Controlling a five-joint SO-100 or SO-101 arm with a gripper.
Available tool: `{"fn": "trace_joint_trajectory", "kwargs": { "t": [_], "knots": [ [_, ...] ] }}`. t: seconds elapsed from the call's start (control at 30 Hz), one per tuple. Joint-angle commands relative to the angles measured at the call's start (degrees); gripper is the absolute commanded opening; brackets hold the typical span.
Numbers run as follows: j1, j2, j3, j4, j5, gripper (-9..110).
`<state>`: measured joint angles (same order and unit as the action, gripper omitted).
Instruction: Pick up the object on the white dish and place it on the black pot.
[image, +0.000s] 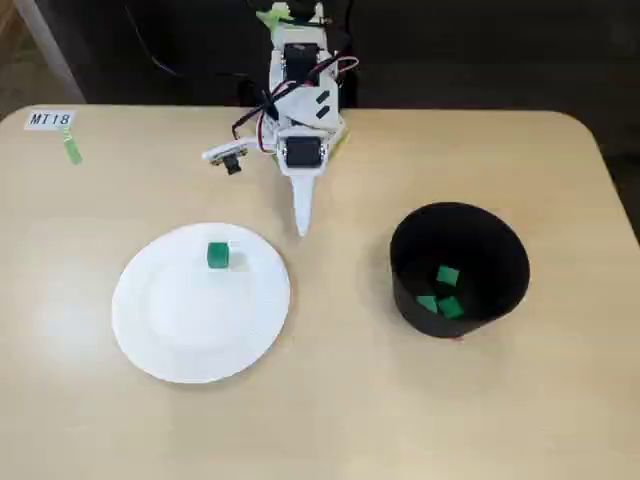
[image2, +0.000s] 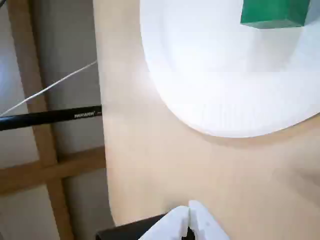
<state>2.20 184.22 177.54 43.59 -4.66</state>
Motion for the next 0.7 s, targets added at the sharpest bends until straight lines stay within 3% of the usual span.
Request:
{"fn": "trace_joint_trajectory", "kwargs": {
  "t": [0.0, 0.67],
  "knots": [
    [-3.3, 6.6, 1.9, -2.8, 0.5, 0],
    [-4.9, 6.2, -3.6, 0.4, 0.5, 0]
  ]
}}
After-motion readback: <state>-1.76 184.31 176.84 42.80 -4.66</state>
